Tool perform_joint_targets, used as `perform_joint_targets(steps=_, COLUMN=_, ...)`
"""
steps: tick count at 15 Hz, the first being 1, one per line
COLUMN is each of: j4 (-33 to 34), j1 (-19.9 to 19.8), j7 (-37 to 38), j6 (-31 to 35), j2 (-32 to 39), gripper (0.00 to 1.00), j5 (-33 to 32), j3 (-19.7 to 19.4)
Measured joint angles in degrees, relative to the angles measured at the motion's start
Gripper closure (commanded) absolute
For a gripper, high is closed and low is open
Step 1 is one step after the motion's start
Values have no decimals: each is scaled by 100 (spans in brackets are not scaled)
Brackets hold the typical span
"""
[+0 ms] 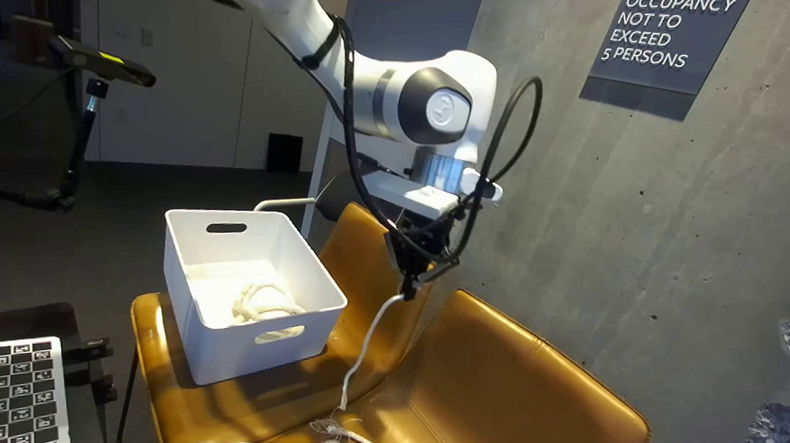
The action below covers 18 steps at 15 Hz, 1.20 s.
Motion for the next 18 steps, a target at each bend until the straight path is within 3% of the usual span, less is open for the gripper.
perform_joint_targets(steps=8, j4=-1782, j1=898, j7=275, j6=-8, j2=-1987, gripper=99, j5=236, j3=474)
perform_joint_targets(steps=18, j4=-3435, j1=2213, j7=1284, j6=281, j2=-4005, gripper=99, j5=698, j3=1608)
